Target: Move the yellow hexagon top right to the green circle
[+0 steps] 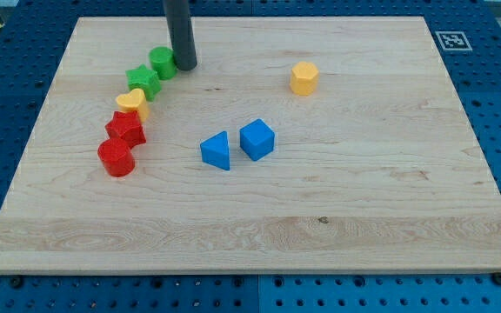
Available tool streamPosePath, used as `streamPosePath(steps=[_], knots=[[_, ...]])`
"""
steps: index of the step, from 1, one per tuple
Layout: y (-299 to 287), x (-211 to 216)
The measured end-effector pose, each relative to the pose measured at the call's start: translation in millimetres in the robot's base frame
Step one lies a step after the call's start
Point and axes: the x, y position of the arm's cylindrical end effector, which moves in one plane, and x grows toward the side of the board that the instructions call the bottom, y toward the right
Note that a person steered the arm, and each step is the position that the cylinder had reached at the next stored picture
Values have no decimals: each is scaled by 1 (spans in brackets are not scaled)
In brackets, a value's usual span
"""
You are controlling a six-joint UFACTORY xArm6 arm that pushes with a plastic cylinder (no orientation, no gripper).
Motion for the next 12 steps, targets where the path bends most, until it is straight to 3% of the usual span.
streamPosePath(steps=[3, 4, 6, 7, 8, 9, 11, 12], knots=[[-24, 0], [-8, -3], [95, -36], [179, -34], [267, -8], [317, 52], [313, 67], [284, 67]])
